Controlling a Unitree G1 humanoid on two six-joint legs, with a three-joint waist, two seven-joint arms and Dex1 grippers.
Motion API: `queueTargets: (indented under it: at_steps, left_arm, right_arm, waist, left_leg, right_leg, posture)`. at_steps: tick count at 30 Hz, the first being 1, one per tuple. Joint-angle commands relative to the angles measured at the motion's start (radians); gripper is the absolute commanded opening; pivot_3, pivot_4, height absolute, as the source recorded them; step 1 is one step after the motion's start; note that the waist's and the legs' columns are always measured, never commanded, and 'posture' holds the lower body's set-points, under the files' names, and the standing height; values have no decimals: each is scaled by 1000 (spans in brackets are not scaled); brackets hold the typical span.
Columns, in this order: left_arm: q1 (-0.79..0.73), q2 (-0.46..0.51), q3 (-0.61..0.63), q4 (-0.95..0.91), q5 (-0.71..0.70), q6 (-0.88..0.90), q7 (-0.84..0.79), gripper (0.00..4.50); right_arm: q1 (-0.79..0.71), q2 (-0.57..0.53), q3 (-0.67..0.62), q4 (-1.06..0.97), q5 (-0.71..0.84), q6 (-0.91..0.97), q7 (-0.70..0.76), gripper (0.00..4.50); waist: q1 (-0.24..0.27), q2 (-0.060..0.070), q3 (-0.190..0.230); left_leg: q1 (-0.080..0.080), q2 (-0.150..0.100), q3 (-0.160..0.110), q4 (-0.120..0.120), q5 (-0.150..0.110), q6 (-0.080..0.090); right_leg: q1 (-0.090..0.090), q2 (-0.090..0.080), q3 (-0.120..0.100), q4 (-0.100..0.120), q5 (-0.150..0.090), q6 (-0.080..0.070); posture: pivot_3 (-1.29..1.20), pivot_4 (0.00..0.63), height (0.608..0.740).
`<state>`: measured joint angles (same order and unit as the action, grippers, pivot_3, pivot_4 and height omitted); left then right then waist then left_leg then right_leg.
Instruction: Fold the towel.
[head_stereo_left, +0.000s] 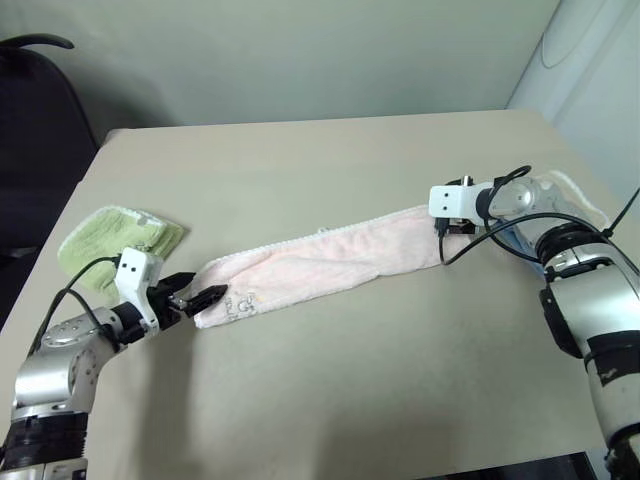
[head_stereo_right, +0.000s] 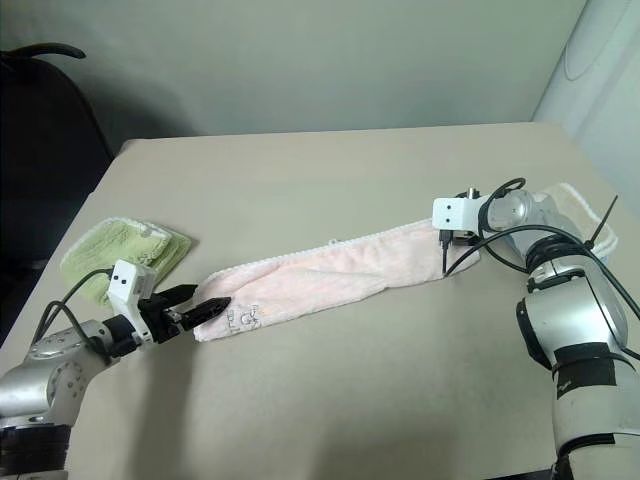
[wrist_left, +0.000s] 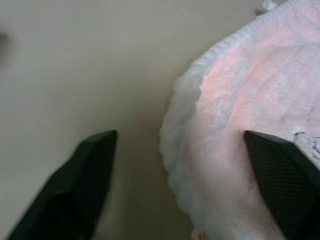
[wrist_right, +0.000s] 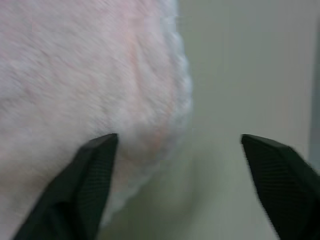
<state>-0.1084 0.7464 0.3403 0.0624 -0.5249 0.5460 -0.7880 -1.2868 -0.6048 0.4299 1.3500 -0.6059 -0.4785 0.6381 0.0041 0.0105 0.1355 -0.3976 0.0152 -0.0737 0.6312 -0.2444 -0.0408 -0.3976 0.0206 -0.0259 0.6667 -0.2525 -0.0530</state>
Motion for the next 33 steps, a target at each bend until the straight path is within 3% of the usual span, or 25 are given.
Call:
queueTargets:
  at_steps: [1,4,10,14,18,21,27,33]
  left_arm:
    - [25,2,80,-52,8,-39,47,4500]
    - [61,-14,143,-130,18,-78,110,4500]
    - [151,-46,177,-381,-6,-103,150,4500]
    - [182,-33,138,-467,-10,-101,108,4500]
    - [163,-12,76,-472,4,-103,64,4500]
    - [143,2,38,-459,16,-115,36,4500]
    - [87,-10,-48,-443,22,-117,10,4500]
    - [70,-23,-110,-456,33,-123,5,4500]
  right_arm:
    - [-33,-49,-13,-24,-2,-27,-86,4487]
    - [-26,-71,-116,-31,110,-11,-36,4487]
    - [81,-47,-426,-127,491,297,339,4487]
    - [227,-35,-556,-415,699,807,423,4487]
    - [392,-23,-692,-731,877,1316,319,4487]
    - [459,-5,-804,-877,967,1545,204,4487]
    - [551,39,-971,-1068,1077,1795,46,4487]
    - [621,104,-1011,-1150,1113,1874,-56,4487]
  waist:
    - [0,0,0]
    - [0,0,0]
    - [0,-4,-2]
    - [2,-6,-3]
    - [3,-5,-3]
    - [2,-5,-3]
    - [2,-6,-3]
    - [2,-6,-3]
  left_leg:
    - [0,0,0,0,0,0]
    - [0,0,0,0,0,0]
    - [0,0,1,0,0,1]
    - [0,0,1,0,1,1]
    - [0,0,1,0,2,0]
    - [0,0,1,0,3,-1]
    - [2,0,1,0,3,0]
    - [2,0,1,0,3,0]
  right_leg:
    - [0,0,0,0,0,0]
    - [0,0,0,0,0,0]
    - [0,0,0,-1,0,0]
    - [0,0,0,-1,0,0]
    - [0,0,0,0,0,0]
    - [0,0,0,0,0,0]
    - [0,0,0,2,0,0]
    - [0,1,0,2,0,0]
  posture:
    - [0,150,740]
    - [0,150,740]
    - [0,150,740]
    - [0,150,740]
    - [0,150,740]
    - [0,150,740]
    - [0,150,740]
    - [0,150,740]
